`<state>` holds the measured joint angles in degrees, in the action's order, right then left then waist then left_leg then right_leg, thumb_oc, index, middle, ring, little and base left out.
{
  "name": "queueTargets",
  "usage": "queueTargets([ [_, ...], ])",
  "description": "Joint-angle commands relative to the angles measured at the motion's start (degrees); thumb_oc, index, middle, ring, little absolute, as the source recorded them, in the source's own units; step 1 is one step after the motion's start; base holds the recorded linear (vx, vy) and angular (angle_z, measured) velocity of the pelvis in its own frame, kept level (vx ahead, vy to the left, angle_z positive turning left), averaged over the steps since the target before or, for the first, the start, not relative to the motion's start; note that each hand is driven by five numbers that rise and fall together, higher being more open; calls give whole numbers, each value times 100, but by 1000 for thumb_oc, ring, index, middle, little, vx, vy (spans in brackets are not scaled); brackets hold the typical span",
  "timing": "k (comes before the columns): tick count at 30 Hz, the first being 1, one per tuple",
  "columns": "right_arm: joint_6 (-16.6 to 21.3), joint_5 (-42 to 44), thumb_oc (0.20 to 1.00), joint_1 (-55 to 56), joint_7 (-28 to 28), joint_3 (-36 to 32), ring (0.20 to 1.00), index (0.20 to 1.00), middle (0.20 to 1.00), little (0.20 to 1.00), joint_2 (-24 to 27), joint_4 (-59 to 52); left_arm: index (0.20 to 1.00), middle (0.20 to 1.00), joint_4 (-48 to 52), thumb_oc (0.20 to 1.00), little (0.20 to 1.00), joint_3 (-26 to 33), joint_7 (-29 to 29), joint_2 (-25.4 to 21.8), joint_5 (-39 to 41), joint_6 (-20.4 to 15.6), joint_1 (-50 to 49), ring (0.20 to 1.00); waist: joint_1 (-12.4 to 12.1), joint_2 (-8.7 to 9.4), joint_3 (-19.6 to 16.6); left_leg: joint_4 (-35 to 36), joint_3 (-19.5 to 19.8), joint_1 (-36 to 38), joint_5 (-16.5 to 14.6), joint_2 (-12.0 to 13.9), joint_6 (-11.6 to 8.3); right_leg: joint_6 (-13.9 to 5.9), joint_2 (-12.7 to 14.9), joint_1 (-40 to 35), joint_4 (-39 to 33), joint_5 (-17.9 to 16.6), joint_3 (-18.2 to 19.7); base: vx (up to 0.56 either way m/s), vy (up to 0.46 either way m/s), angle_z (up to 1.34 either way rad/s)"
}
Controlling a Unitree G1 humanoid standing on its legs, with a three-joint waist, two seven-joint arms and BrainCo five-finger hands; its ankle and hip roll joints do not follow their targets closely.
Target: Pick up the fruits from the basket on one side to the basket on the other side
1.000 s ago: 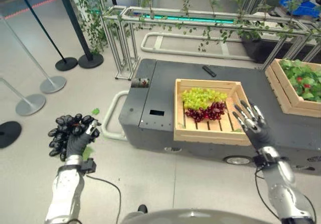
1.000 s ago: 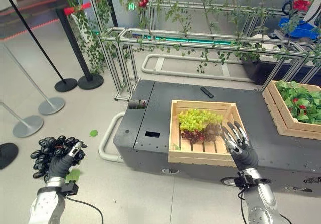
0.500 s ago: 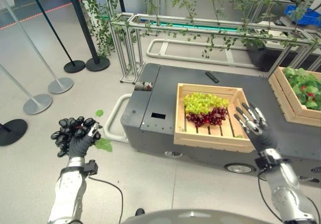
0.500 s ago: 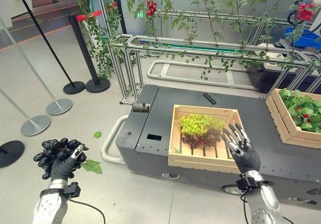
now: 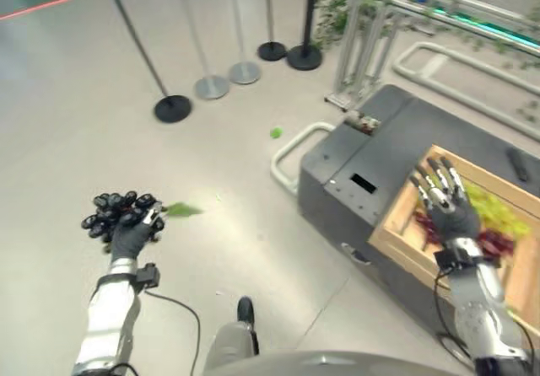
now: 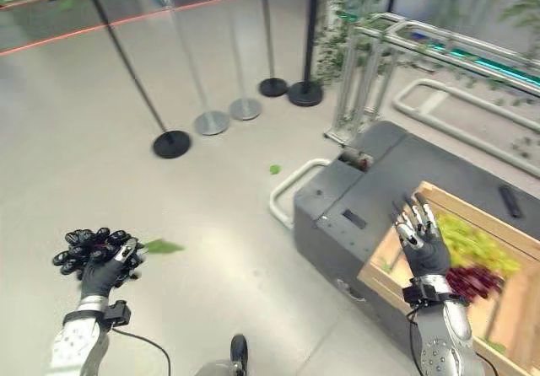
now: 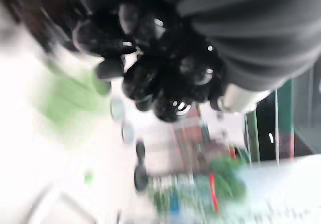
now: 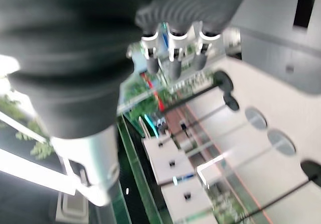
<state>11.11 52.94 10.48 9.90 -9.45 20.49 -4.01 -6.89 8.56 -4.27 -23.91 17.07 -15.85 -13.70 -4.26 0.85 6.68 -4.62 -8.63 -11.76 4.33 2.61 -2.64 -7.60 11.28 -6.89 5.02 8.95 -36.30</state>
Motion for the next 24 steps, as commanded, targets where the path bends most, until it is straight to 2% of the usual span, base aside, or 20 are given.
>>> queueTargets([
  [1, 371, -60, 1000, -231, -11, 264, 1000, 1000, 1000, 1000, -116, -35, 200, 200, 611, 200, 200, 580, -214, -500, -81, -591, 184, 200, -367, 253, -287, -564, 312, -64, -790, -266, 74, -206, 562, 208, 642, -761, 147, 207, 264, 48],
  [2, 374, -65, 1000, -239, -15, 269, 1000, 1000, 1000, 1000, -122, -30, 200, 200, 618, 200, 200, 585, -217, -504, -83, -586, 182, 200, -358, 266, -281, -570, 311, -62, -803, -290, 94, -234, 596, 213, 675, -759, 150, 297, 386, 70],
  [3, 374, -80, 1000, -272, -47, 334, 1000, 1000, 1000, 1000, -168, -21, 200, 200, 651, 200, 200, 605, -257, -524, -93, -597, 215, 200, -362, 271, -278, -566, 353, 25, -902, -436, 207, -293, 781, 316, 1100, -978, 248, 211, 295, 72],
  [4, 363, -92, 1000, -307, -60, 442, 1000, 1000, 1000, 1000, -195, 3, 200, 200, 722, 200, 200, 593, -291, -565, -115, -629, 261, 200, -374, 254, -269, -560, 456, 111, -980, -587, 289, -339, 969, 407, 1468, -1331, 400, 336, 559, 79],
  [5, 354, -158, 1000, -433, -46, 665, 1000, 1000, 1000, 1000, -227, -18, 200, 200, 820, 200, 200, 508, -378, -695, -222, -656, 377, 200, -323, 162, -169, -522, 712, 211, -905, -809, 492, -268, 1130, 725, 2163, -1728, 859, 241, 429, 77],
  [6, 355, -159, 1000, -438, -46, 667, 1000, 1000, 1000, 1000, -227, -16, 200, 200, 820, 200, 200, 510, -381, -695, -226, -655, 378, 200, -331, 172, -167, -529, 699, 205, -911, -817, 496, -273, 1148, 751, 2198, -1714, 882, 193, 348, 104],
  [7, 346, -163, 1000, -456, -32, 732, 1000, 1000, 1000, 1000, -253, -29, 200, 200, 838, 200, 200, 472, -409, -718, -261, -666, 431, 200, -276, 103, -140, -465, 815, 320, -919, -808, 521, -203, 929, 985, 2401, -1524, 1163, 249, 156, 127],
  [8, 303, -181, 1000, -431, 22, 771, 1000, 1000, 1000, 1000, -204, -6, 200, 200, 883, 200, 200, 387, -402, -684, -210, -679, 491, 200, -141, 14, -132, -304, 1227, 591, -898, -822, 500, -7, 322, 1646, 2241, -982, 1820, 247, 152, 89],
  [9, 304, -180, 1000, -433, 24, 770, 1000, 1000, 1000, 1000, -200, -4, 200, 200, 885, 200, 200, 388, -401, -680, -210, -679, 492, 200, -137, 6, -145, -287, 1233, 580, -878, -813, 495, 5, 311, 1654, 2222, -998, 1809, 270, 92, 88],
  [10, 296, -222, 1000, -458, 43, 791, 1000, 1000, 1000, 1000, -156, -15, 200, 200, 943, 200, 200, 378, -356, -668, -188, -678, 483, 200, -129, -8, -118, -250, 1400, 684, -893, -846, 479, 15, 335, 1753, 2033, -953, 1758, 161, -22, 72],
  [11, 295, -231, 1000, -462, 60, 786, 1000, 1000, 1000, 1000, -143, -6, 200, 200, 995, 200, 200, 376, -333, -685, -213, -684, 487, 200, -108, -7, -91, -226, 1586, 761, -921, -873, 467, 31, 371, 1824, 1737, -930, 1753, 262, -87, 87],
  [12, 302, -210, 1000, -462, 74, 771, 1000, 1000, 1000, 1000, -149, 4, 200, 200, 1024, 200, 200, 348, -313, -687, -235, -693, 502, 200, -69, 35, -75, -236, 1794, 828, -986, -916, 433, 7, 409, 1879, 1139, -982, 1828, 328, -167, 70],
  [14, 278, -196, 1000, -488, 131, 799, 1000, 1000, 1000, 1000, -105, 12, 200, 200, 998, 200, 200, 269, -212, -668, -196, -680, 563, 200, 76, 62, -33, -263, 2192, 1035, -1141, -987, 409, -110, 191, 2021, 214, -1122, 2422, 375, -122, 110],
  [16, 218, -219, 1000, -405, 244, 797, 1000, 1000, 1000, 1000, -8, -27, 200, 200, 931, 200, 200, 131, -92, -676, -182, -692, 708, 200, 358, 94, 37, -418, 2778, 1204, -1307, -1131, 435, -252, -74, 2232, -304, -1391, 3599, 371, -59, 142],
  [19, 112, -253, 1000, -441, 422, 840, 1000, 1000, 1000, 1000, 147, -60, 200, 200, 958, 200, 200, 10, 66, -631, -114, -722, 722, 200, 436, 260, 51, -439, 3430, 1418, -1426, -1287, 441, -381, -212, 2234, -487, -1668, 4025, 318, -139, 202],
  [20, 73, -216, 1000, -444, 495, 885, 1000, 1000, 1000, 1000, 198, -70, 200, 200, 976, 200, 200, -31, 108, -623, -97, -746, 713, 200, 467, 325, 16, -423, 3731, 1489, -1438, -1332, 431, -395, -314, 2231, -401, -1732, 4282, 382, -310, 199],
  [21, -26, -117, 1000, -343, 655, 877, 1000, 1000, 1000, 1000, 259, -142, 200, 200, 991, 200, 200, -61, 202, -595, -21, -751, 690, 200, 507, 397, -60, -432, 4187, 1589, -1432, -1277, 323, -355, -560, 2100, -292, -1601, 4738, 284, -256, 175],
  [22, -28, -114, 1000, -340, 658, 873, 1000, 1000, 1000, 1000, 259, -145, 200, 200, 994, 200, 200, -60, 204, -595, -20, -749, 689, 200, 537, 415, -64, -413, 4218, 1580, -1397, -1297, 312, -359, -528, 2110, -290, -1608, 4721, 308, -374, 244],
  [23, -66, -166, 1000, -276, 686, 896, 1000, 1000, 1000, 1000, 317, -165, 200, 200, 926, 200, 200, -137, 286, -537, 110, -729, 647, 200, 538, 410, -126, -433, 4534, 1579, -1333, -1123, 163, -264, -692, 1981, -139, -1452, 4836, 105, -201, 210],
  [24, -65, -166, 1000, -280, 686, 895, 1000, 1000, 1000, 1000, 317, -163, 200, 200, 927, 200, 200, -136, 287, -537, 111, -728, 650, 200, 561, 430, -133, -410, 4559, 1562, -1292, -1144, 150, -272, -660, 1998, -147, -1473, 4827, 154, -317, 217],
])
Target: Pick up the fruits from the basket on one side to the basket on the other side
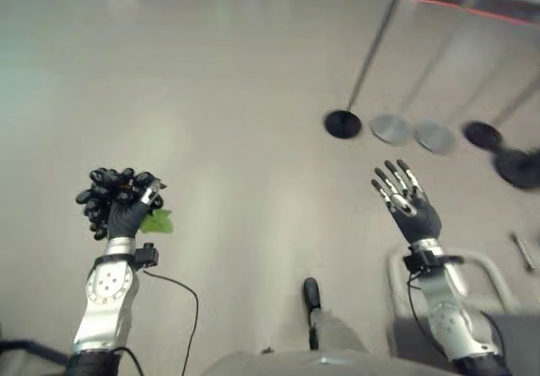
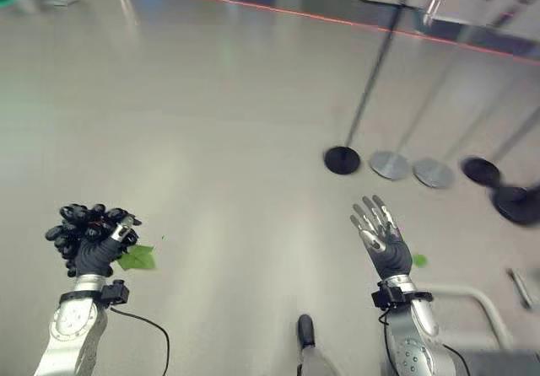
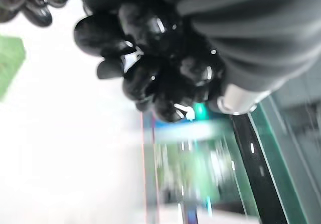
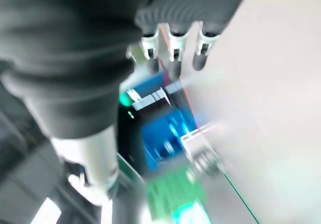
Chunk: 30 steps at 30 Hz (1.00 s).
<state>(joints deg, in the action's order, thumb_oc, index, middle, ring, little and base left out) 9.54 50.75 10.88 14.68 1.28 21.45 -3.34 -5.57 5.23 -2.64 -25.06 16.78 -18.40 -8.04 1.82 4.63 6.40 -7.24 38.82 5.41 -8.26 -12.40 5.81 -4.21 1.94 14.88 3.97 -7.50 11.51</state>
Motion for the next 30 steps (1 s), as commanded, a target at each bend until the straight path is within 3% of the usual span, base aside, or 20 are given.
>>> queueTargets([
  [1, 59, 62, 1000, -353, 244, -144, 1000, 1000, 1000, 1000, 274, -289, 200, 200, 778, 200, 200, 153, 118, -373, 252, -473, 59, 200, -150, 39, -101, -130, -118, -164, 40, 526, -844, -570, 207, -267, -14, 330, -79, 25, -247, 188],
  [5, 128, 122, 1000, -420, 158, -89, 1000, 1000, 1000, 1000, 356, -161, 200, 200, 803, 200, 200, -126, 219, -317, 509, -430, 137, 200, -233, -66, -92, 293, 59, -610, 652, 1054, -1231, -320, 135, -558, -55, 705, -916, -68, -359, 137],
  [6, 239, -102, 1000, -452, -42, -135, 1000, 1000, 1000, 1000, 456, -144, 200, 200, 791, 200, 200, -311, 183, -286, 609, -389, 348, 200, -297, -183, -21, 754, -386, -1073, 1155, 1281, -1356, -213, 51, -697, -84, 950, -1451, -169, -295, 157],
  [7, 238, -105, 1000, -455, -46, -144, 1000, 1000, 1000, 1000, 457, -145, 200, 200, 789, 200, 200, -318, 180, -283, 607, -387, 361, 200, -270, -186, -32, 780, -350, -1099, 1200, 1272, -1363, -220, 67, -676, -89, 933, -1482, -168, -218, 202],
  [8, 263, -127, 1000, -508, -112, -154, 1000, 1000, 1000, 1000, 479, -130, 200, 200, 780, 200, 200, -366, 150, -285, 575, -381, 458, 200, -246, -179, 39, 810, -625, -1285, 1257, 1221, -1346, -235, 86, -707, -68, 957, -1589, -112, -70, 249],
  [9, 311, -205, 1000, -552, -196, -183, 1000, 1000, 1000, 1000, 489, -113, 200, 200, 726, 200, 200, -401, 91, -284, 531, -373, 571, 200, -179, -156, 63, 811, -1171, -1449, 1306, 1199, -1271, -242, 130, -709, -30, 956, -1747, -151, -107, 258],
  [11, 323, -393, 1000, -586, -326, -220, 1000, 1000, 1000, 1000, 490, -35, 200, 200, 623, 200, 200, -429, 110, -241, 511, -317, 607, 200, -165, -110, 57, 603, -2371, -1437, 1060, 1324, -1109, -249, 328, -808, 15, 918, -2400, -175, -71, 193],
  [14, 374, -479, 1000, -544, -457, -278, 1000, 1000, 1000, 1000, 337, 120, 200, 200, 630, 200, 200, -390, 172, -204, 471, -305, 488, 200, -185, -56, -77, 437, -2740, -1230, 764, 1500, -1092, -177, 523, -913, -92, 918, -2987, -100, 6, 111],
  [15, 373, -561, 1000, -515, -509, -317, 1000, 1000, 1000, 1000, 300, 163, 200, 200, 626, 200, 200, -366, 181, -192, 457, -293, 460, 200, -196, -62, -143, 530, -2930, -1110, 759, 1644, -1111, -186, 543, -979, -128, 925, -3121, 2, 28, 93],
  [16, 373, -562, 1000, -516, -510, -318, 1000, 1000, 1000, 1000, 299, 162, 200, 200, 630, 200, 200, -366, 181, -192, 457, -291, 461, 200, -183, -58, -150, 543, -2919, -1124, 787, 1632, -1107, -189, 553, -971, -141, 904, -3133, 8, 123, 102],
  [17, 459, -716, 1000, -459, -675, -454, 1000, 1000, 1000, 1000, 228, 211, 200, 200, 558, 200, 200, -312, 144, -170, 460, -275, 431, 200, -127, -76, -256, 734, -3568, -972, 936, 2017, -1215, -226, 662, -1087, -182, 884, -3447, -10, 180, 112],
  [20, 554, -1006, 1000, -465, -882, -546, 1000, 1000, 1000, 1000, 204, 201, 200, 200, 476, 200, 200, -265, 74, -198, 461, -259, 436, 200, -99, -153, -283, 776, -4258, -908, 1116, 2357, -1386, -264, 859, -1315, -209, 842, -3875, 7, 231, 148],
  [22, 546, -998, 1000, -413, -888, -566, 1000, 1000, 1000, 1000, 131, 185, 200, 200, 504, 200, 200, -191, 76, -184, 464, -238, 305, 200, -138, -205, -305, 861, -4479, -870, 1123, 2400, -1415, -308, 932, -1416, -218, 799, -4063, 38, 243, 88],
  [24, 521, -1090, 1000, -376, -920, -560, 1000, 1000, 1000, 1000, 31, 202, 200, 200, 561, 200, 200, -50, 59, -225, 416, -234, 124, 200, -248, -210, -309, 968, -4396, -834, 1073, 2344, -1398, -369, 1043, -1446, -227, 705, -4155, 37, 296, 78],
  [25, 513, -1157, 1000, -424, -928, -536, 1000, 1000, 1000, 1000, 5, 262, 200, 200, 581, 200, 200, -11, 44, -247, 380, -243, 82, 200, -318, -191, -283, 896, -4320, -856, 972, 2264, -1350, -415, 1127, -1436, -222, 638, -4141, 12, 436, 50],
  [26, 523, -1294, 1000, -506, -967, -570, 1000, 1000, 1000, 1000, -42, 313, 200, 200, 620, 200, 200, 38, 65, -288, 335, -247, 48, 200, -452, -114, -238, 742, -4282, -964, 855, 2092, -1267, -543, 1380, -1491, -277, 422, -4244, 0, 340, 15],
  [27, 524, -1296, 1000, -508, -967, -570, 1000, 1000, 1000, 1000, -45, 315, 200, 200, 623, 200, 200, 39, 64, -291, 335, -244, 49, 200, -444, -106, -238, 726, -4275, -975, 849, 2081, -1260, -549, 1390, -1495, -281, 417, -4251, 0, 372, 26],
  [30, 547, -1365, 1000, -705, -1056, -496, 1000, 1000, 1000, 1000, -160, 409, 200, 200, 695, 200, 200, 97, 38, -384, 203, -302, 14, 200, -593, -9, -191, 533, -4207, -1107, 618, 1730, -1115, -728, 1719, -1531, -367, 71, -4323, 14, 333, 46],
])
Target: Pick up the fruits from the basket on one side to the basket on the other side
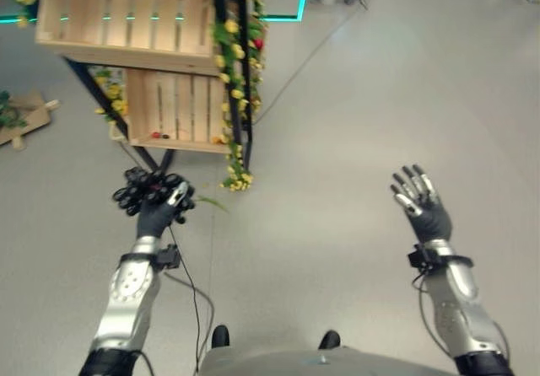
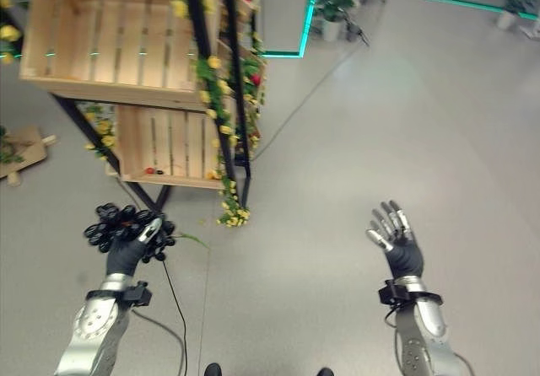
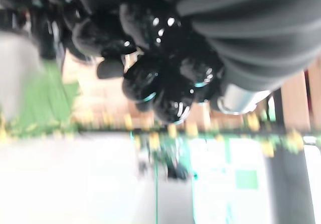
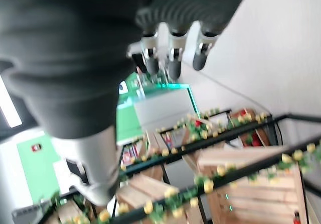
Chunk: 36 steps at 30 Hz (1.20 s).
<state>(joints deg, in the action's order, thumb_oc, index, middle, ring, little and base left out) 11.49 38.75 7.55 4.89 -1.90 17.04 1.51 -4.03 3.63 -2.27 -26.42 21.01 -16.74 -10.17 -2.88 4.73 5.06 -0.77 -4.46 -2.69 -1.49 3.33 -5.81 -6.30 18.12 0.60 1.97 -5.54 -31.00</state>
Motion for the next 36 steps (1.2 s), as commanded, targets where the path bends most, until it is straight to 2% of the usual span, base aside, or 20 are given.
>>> queueTargets([
  [1, 349, -240, 1000, -437, -105, -141, 1000, 1000, 1000, 1000, 261, -51, 200, 200, 574, 200, 200, 300, -17, -286, -261, -482, 192, 200, -175, 20, -65, -148, 150, -324, -123, 18, 122, -576, 206, -115, -190, -249, -32, 66, 476, 21],
  [2, 341, -294, 1000, -504, -144, -96, 1000, 1000, 1000, 1000, 199, 38, 200, 200, 582, 200, 200, 304, -73, -335, -349, -488, 213, 200, -218, 29, -64, -191, 238, -358, -200, -152, 224, -559, 236, -98, -98, -173, 153, 60, 343, 14],
  [3, 343, -294, 1000, -507, -144, -95, 1000, 1000, 1000, 1000, 198, 41, 200, 200, 583, 200, 200, 304, -75, -336, -351, -488, 214, 200, -218, 31, -65, -199, 238, -363, -205, -153, 225, -560, 241, -92, -87, -165, 156, 151, 427, 23],
  [4, 337, -321, 1000, -493, -134, -115, 1000, 1000, 1000, 1000, 152, 47, 200, 200, 544, 200, 200, 284, -135, -379, -444, -512, 252, 200, -125, 5, -98, -189, 447, -339, -259, -361, 364, -476, 105, -4, 203, -44, 845, 107, 224, 35],
  [5, 337, -321, 1000, -495, -134, -117, 1000, 1000, 1000, 1000, 151, 46, 200, 200, 543, 200, 200, 283, -137, -379, -445, -513, 256, 200, -125, 13, -107, -187, 444, -361, -239, -373, 370, -475, 118, 22, 211, -52, 851, 280, 439, 77],
  [6, 326, -333, 1000, -418, -75, -161, 1000, 1000, 1000, 1000, 164, 33, 200, 200, 506, 200, 200, 212, -104, -384, -443, -505, 326, 200, 31, -80, -111, -170, 795, -239, -271, -551, 492, -322, -321, 214, 522, 233, 1863, 242, 321, 90],
  [7, 315, -310, 1000, -352, -37, -198, 1000, 1000, 1000, 1000, 175, 36, 200, 200, 507, 200, 200, 177, -83, -382, -443, -485, 343, 200, 86, -119, -94, -172, 937, -179, -267, -625, 535, -231, -583, 317, 619, 432, 2153, 242, 318, 116],
  [8, 315, -309, 1000, -353, -36, -201, 1000, 1000, 1000, 1000, 176, 36, 200, 200, 507, 200, 200, 176, -83, -381, -443, -484, 346, 200, 87, -120, -102, -168, 938, -196, -249, -627, 535, -229, -581, 335, 618, 420, 2153, 132, 175, 123],
  [11, 287, -257, 1000, -234, 42, -240, 1000, 1000, 1000, 1000, 158, 70, 200, 200, 544, 200, 200, 166, -55, -367, -589, -442, 278, 200, 175, -170, -94, -19, 1303, 10, -218, -746, 595, -116, -965, 601, 571, 575, 2203, 175, 124, 65],
  [15, 275, -170, 1000, -203, 34, -267, 1000, 1000, 1000, 1000, 165, 190, 200, 200, 536, 200, 200, 187, -71, -346, -582, -396, 230, 200, 334, -229, 11, 120, 1730, 346, -227, -838, 629, -165, -1255, 1194, 74, 294, 2500, 273, 41, 46],
  [20, 260, -193, 1000, -72, 46, -288, 1000, 1000, 1000, 1000, 146, 197, 200, 200, 453, 200, 200, 129, 4, -271, -582, -365, 231, 200, 517, -291, 104, 234, 2312, 773, -380, -832, 573, -366, -1204, 1565, -476, -109, 2838, 291, -91, 95],
  [23, 233, -185, 1000, 98, 75, -390, 1000, 1000, 1000, 1000, 133, 158, 200, 200, 437, 200, 200, 81, 82, -208, -605, -368, 242, 200, 568, -237, 39, 349, 2466, 952, -485, -729, 440, -388, -1082, 1395, -542, -294, 2586, 255, -206, 64],
  [24, 233, -185, 1000, 98, 75, -389, 1000, 1000, 1000, 1000, 133, 158, 200, 200, 437, 200, 200, 82, 82, -208, -605, -368, 242, 200, 573, -239, 39, 350, 2471, 953, -485, -728, 439, -388, -1082, 1391, -545, -295, 2580, 312, -290, 55],
  [25, 245, -173, 1000, 115, 80, -438, 1000, 1000, 1000, 1000, 170, 170, 200, 200, 403, 200, 200, 65, 83, -119, -565, -357, 265, 200, 611, -255, -75, 324, 2385, 1058, -548, -539, 299, -341, -1056, 1321, -439, -280, 2437, 503, -447, 43],
  [26, 241, -199, 1000, 195, 88, -483, 1000, 1000, 1000, 1000, 228, 142, 200, 200, 373, 200, 200, 38, 122, -59, -453, -338, 262, 200, 677, -317, -112, 20, 2323, 1136, -571, -207, 89, -222, -1235, 1198, -130, -50, 2405, 491, -445, 46],
  [28, 235, -201, 1000, 209, 110, -494, 1000, 1000, 1000, 1000, 272, 128, 200, 200, 340, 200, 200, 29, 150, -38, -413, -330, 257, 200, 700, -302, -118, -295, 2290, 1041, -416, -182, -25, -198, -1222, 1145, -43, 16, 2333, 269, -254, 74],
  [30, 258, -111, 1000, 149, 122, -430, 1000, 1000, 1000, 1000, 365, 224, 200, 200, 287, 200, 200, -72, 161, 5, -481, -323, 247, 200, 677, -332, -65, -1256, 2081, 809, 150, -130, -286, -64, -1400, 759, -63, 188, 2278, 304, -325, 59],
  [31, 255, -90, 1000, 155, 116, -402, 1000, 1000, 1000, 1000, 437, 215, 200, 200, 292, 200, 200, -118, 171, 23, -460, -325, 249, 200, 578, -161, 27, -2149, 1971, 265, 691, -322, -398, 48, -1403, 441, -200, 255, 2347, 205, -266, 0],
  [34, 258, -44, 1000, 138, 115, -392, 1000, 1000, 1000, 1000, 475, 227, 200, 200, 314, 200, 200, -113, 158, 22, -423, -316, 247, 200, 477, 6, 152, -2838, 1626, -239, 642, -445, -242, 135, -1360, 242, -278, 289, 2383, 128, -239, -13],
  [36, 234, -105, 1000, 128, 48, -417, 1000, 1000, 1000, 1000, 481, 254, 200, 200, 328, 200, 200, -91, 165, 50, -406, -283, 202, 200, 404, 47, 139, -2502, 1266, -531, 522, -166, -93, 171, -1398, 43, -406, 402, 2466, 226, -179, -38],
])
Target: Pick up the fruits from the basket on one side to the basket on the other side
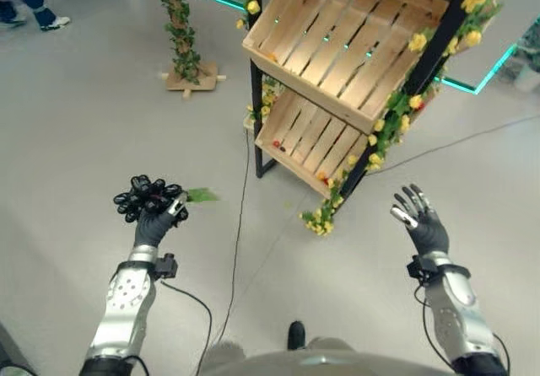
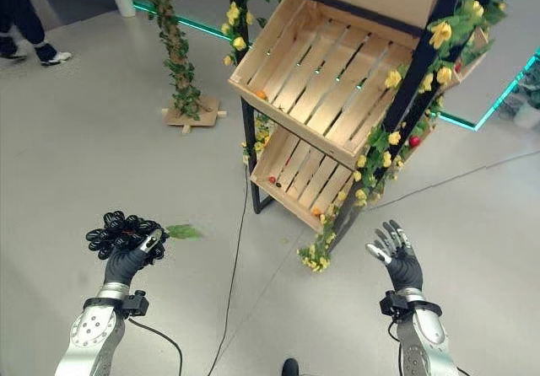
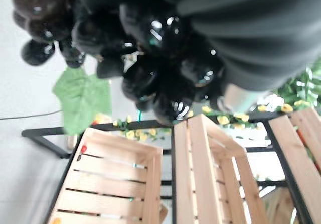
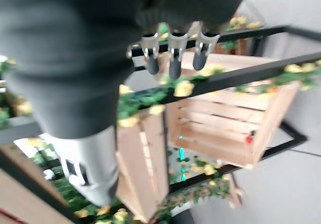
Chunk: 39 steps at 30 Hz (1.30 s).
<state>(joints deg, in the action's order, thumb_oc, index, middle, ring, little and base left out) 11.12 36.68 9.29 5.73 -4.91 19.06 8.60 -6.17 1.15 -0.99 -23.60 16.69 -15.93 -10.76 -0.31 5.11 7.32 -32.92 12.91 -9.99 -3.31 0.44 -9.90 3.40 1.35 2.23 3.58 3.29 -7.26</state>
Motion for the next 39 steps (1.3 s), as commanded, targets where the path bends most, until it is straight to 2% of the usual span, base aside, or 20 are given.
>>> queueTargets([
  [1, 276, 157, 1000, -68, -67, -126, 1000, 1000, 1000, 1000, 251, -404, 200, 200, 549, 200, 200, 158, 17, -213, 25, -356, 236, 200, 125, 5, -125, 1172, -529, 73, 610, 231, 365, -813, 260, -205, -619, -424, 103, 271, -96, -27],
  [3, 296, 123, 1000, -123, -85, -95, 1000, 1000, 1000, 1000, 254, -296, 200, 200, 569, 200, 200, 144, 5, -229, -42, -348, 141, 200, 4, -31, -158, 1975, -393, 162, 457, 194, 418, -834, 145, -348, -692, -323, 265, 298, -47, -28],
  [4, 306, 92, 1000, -168, -102, -58, 1000, 1000, 1000, 1000, 264, -260, 200, 200, 584, 200, 200, 148, -18, -259, -84, -355, 102, 200, -61, -81, -173, 2419, -117, 35, 576, 233, 401, -842, 55, -395, -696, -250, 380, 284, -4, -42],
  [6, 331, 42, 1000, -190, -112, -4, 1000, 1000, 1000, 1000, 335, -188, 200, 200, 557, 200, 200, 105, -52, -291, -104, -370, 85, 200, -89, -178, -188, 3121, 63, 23, 966, 436, 246, -828, -42, -531, -680, -117, 471, 267, 46, -41],
  [7, 336, -64, 1000, -199, -143, -14, 1000, 1000, 1000, 1000, 381, -173, 200, 200, 551, 200, 200, 61, -64, -311, -163, -365, 119, 200, -65, -217, -192, 3382, 26, -150, 1047, 478, 220, -849, -54, -626, -711, -57, 518, 243, 82, -42],
  [9, 319, -81, 1000, -153, -157, -61, 1000, 1000, 1000, 1000, 386, -182, 200, 200, 517, 200, 200, 55, -37, -331, -179, -358, 102, 200, -64, -272, -208, 3451, -91, -57, 1155, 480, 197, -845, -67, -761, -733, 8, 596, 205, 114, -56],
  [14, 255, -168, 1000, -3, -58, -98, 1000, 1000, 1000, 1000, 266, -222, 200, 200, 537, 200, 200, 1, 32, -401, -149, -369, 173, 200, 35, -306, -326, 3390, -215, 145, 979, 430, 226, -956, 181, -863, -686, 75, 621, 189, 200, -53],
  [17, 211, -324, 1000, -26, -57, -115, 1000, 1000, 1000, 1000, 154, -254, 200, 200, 538, 200, 200, -38, 23, -572, -335, -368, 246, 200, 88, -218, -372, 3066, -520, 138, 612, 183, 464, -1207, 607, -745, -375, 18, 717, 188, 270, -7],
  [20, 178, -467, 1000, -198, -48, 69, 1000, 1000, 1000, 1000, 50, -175, 200, 200, 556, 200, 200, 15, 5, -608, -311, -376, 211, 200, 18, -188, -372, 2889, -871, 170, 372, 113, 628, -1427, 855, -502, -195, -211, 743, 86, 195, -50],
  [22, 181, -485, 1000, -350, -51, 212, 1000, 1000, 1000, 1000, 5, -136, 200, 200, 546, 200, 200, 54, -47, -641, -296, -393, 209, 200, -84, -188, -382, 2884, -1097, 255, 262, 130, 666, -1508, 1008, -351, -148, -428, 442, 57, 135, -93],
  [25, 145, -531, 1000, -491, -34, 343, 1000, 1000, 1000, 1000, -11, -121, 200, 200, 615, 200, 200, 199, -55, -636, -309, -374, 84, 200, -279, -162, -399, 2988, -1453, 444, 167, 240, 642, -1487, 1221, -260, -222, -687, -647, 72, 94, -96],
  [27, 119, -512, 1000, -500, -14, 400, 1000, 1000, 1000, 1000, -29, -112, 200, 200, 614, 200, 200, 251, -58, -625, -294, -381, 43, 200, -258, -109, -396, 2961, -1511, 522, 126, 256, 645, -1481, 1170, -282, -272, -702, -727, 90, 29, -69],
  [30, 100, -472, 1000, -405, 37, 348, 1000, 1000, 1000, 1000, 5, -177, 200, 200, 586, 200, 200, 260, -55, -580, -299, -379, 40, 200, -220, -31, -406, 2851, -1435, 548, 65, 246, 637, -1432, 1084, -369, -290, -583, -557, 101, -2, 0],
  [34, 53, -388, 1000, -247, 43, 270, 1000, 1000, 1000, 1000, 32, -227, 200, 200, 573, 200, 200, 217, -56, -503, -277, -316, 3, 200, -154, 4, -498, 2931, -1405, 676, 54, 271, 617, -1384, 1040, -599, -486, -418, -636, 95, -19, 20],
  [39, 32, -359, 1000, -171, 29, 231, 1000, 1000, 1000, 1000, 26, -234, 200, 200, 656, 200, 200, 245, -82, -453, -241, -310, 0, 200, -124, 4, -529, 2970, -1360, 709, 66, 274, 596, -1379, 1011, -666, -553, -379, -632, 45, -15, 8],
])
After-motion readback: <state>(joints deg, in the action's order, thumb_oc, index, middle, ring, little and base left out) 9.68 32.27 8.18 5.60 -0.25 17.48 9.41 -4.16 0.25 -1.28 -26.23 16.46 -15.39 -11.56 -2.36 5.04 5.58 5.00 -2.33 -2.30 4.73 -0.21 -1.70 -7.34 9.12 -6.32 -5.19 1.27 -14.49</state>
